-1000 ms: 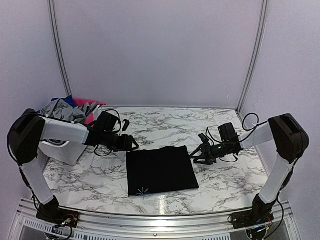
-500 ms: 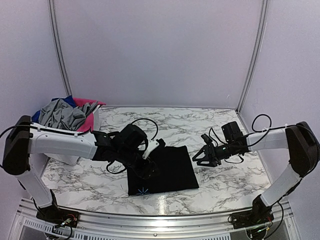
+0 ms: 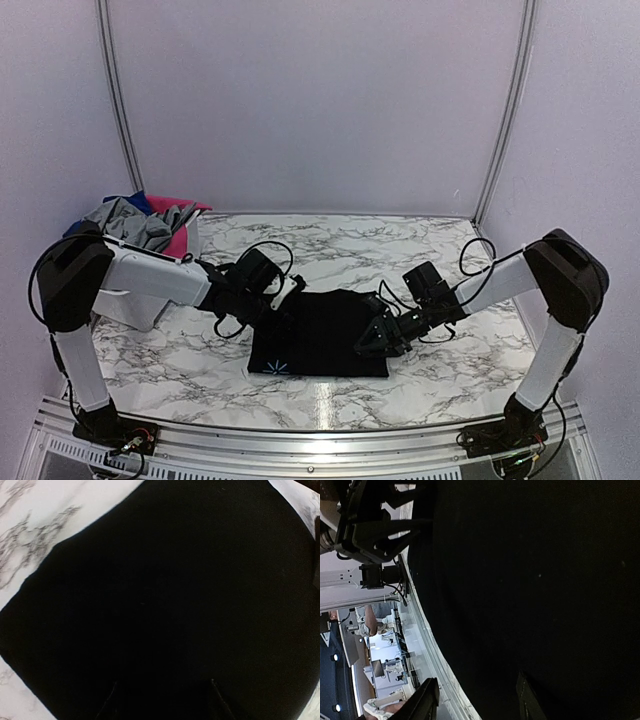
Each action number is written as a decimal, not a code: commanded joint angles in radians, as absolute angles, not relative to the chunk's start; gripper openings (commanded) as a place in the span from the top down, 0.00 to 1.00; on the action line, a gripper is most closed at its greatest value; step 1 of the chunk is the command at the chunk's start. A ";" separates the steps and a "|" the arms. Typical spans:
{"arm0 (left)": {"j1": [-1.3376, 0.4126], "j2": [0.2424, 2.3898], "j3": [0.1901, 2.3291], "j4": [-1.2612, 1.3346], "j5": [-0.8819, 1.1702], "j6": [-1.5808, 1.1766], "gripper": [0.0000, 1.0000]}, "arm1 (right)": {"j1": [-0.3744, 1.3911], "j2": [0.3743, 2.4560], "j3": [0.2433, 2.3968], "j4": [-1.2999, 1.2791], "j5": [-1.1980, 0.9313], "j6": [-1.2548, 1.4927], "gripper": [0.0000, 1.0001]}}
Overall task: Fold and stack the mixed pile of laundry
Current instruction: Pick up the square-folded T-shirt from the center of the board, then pass from the left arm to the right, then turn over the square-folded T-shirt at the center of the board, then rotate the square-folded T-shirt at the center of the board, then adjust the square-folded T-shirt at the center of the board.
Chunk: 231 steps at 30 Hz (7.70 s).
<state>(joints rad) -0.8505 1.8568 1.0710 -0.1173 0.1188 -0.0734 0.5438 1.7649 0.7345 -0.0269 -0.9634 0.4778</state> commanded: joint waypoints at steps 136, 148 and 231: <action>-0.892 1.331 0.946 -0.189 -0.304 -0.353 0.01 | 0.805 2.225 1.909 -1.020 0.105 0.244 1.00; -0.834 1.298 0.946 -0.128 -0.177 -0.412 0.01 | 0.612 1.917 1.786 -0.712 -0.613 0.273 0.26; -0.647 2.181 1.647 -0.223 0.224 -0.429 0.95 | 0.207 1.894 1.279 -0.571 -0.600 0.040 1.00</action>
